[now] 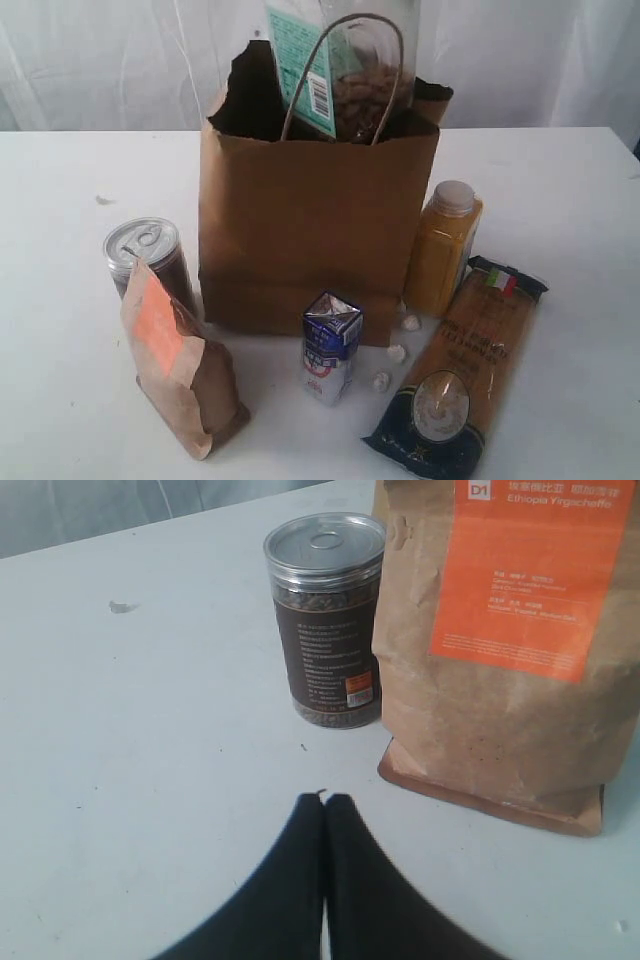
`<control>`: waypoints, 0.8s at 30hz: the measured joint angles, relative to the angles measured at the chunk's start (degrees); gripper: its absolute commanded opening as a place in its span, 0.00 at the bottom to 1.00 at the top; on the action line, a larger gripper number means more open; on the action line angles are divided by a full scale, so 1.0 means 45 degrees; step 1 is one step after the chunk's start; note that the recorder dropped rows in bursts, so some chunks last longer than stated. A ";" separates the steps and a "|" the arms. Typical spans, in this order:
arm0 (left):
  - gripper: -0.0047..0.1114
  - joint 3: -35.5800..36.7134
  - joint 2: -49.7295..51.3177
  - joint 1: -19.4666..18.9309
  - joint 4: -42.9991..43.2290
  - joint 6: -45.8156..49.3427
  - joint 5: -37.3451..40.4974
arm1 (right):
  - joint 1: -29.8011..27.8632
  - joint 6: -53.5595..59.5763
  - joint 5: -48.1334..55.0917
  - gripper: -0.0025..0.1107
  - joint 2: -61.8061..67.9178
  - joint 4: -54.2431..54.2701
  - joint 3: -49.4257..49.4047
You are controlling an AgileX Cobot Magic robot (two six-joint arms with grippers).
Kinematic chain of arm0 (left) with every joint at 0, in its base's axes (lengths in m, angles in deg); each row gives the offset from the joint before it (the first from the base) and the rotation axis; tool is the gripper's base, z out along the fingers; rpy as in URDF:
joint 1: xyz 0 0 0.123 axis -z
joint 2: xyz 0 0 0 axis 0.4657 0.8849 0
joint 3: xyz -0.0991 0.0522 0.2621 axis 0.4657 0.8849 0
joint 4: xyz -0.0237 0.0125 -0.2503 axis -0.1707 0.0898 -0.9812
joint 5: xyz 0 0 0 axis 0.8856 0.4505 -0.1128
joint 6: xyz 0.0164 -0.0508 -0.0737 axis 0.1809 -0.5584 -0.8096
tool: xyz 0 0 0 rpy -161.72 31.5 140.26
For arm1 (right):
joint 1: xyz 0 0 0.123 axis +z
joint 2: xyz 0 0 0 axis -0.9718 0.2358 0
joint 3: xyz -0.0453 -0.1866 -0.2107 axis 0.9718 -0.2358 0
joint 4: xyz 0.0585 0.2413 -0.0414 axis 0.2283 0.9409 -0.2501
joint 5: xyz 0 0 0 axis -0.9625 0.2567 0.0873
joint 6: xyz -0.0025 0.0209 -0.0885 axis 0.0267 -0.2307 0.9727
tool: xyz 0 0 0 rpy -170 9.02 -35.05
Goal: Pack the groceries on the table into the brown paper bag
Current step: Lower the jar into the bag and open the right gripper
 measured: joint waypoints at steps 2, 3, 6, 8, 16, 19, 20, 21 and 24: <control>0.04 0.0000 0.0000 0.0000 0.0000 0.0000 0.0000 | 0.0000 0.0000 0.0000 0.02 0.0000 0.0116 0.0000; 0.04 0.0000 0.0000 0.0000 0.0000 0.0000 0.0000 | 0.0000 0.0000 0.0000 0.02 0.0053 0.0201 0.0000; 0.04 0.0000 0.0000 0.0000 0.0000 0.0025 0.0000 | 0.0000 0.0000 -0.0052 0.02 0.0134 0.0232 0.0000; 0.04 0.0000 0.0000 0.0000 0.0000 0.0025 0.0000 | 0.0000 0.0050 -0.0059 0.02 0.0170 0.0232 0.0000; 0.04 0.0000 0.0000 0.0000 0.0000 0.0025 0.0000 | 0.0000 0.0573 0.0134 0.02 -0.0331 0.0307 0.0808; 0.04 0.0000 0.0000 0.0000 0.0000 0.0025 0.0000 | 0.0000 0.1011 0.0134 0.02 -0.0351 0.0340 0.0920; 0.04 0.0000 0.0000 0.0000 0.0000 0.0025 0.0000 | 0.0000 0.1011 0.0134 0.02 -0.0351 0.0425 0.0920; 0.04 0.0000 0.0000 0.0000 0.0000 0.0025 0.0000 | 0.0000 0.1141 0.0134 0.02 -0.0351 0.0556 0.0920; 0.04 0.0000 0.0000 0.0000 0.0000 0.0025 0.0000 | 0.0000 0.1210 0.0157 0.02 -0.0297 0.1009 0.0950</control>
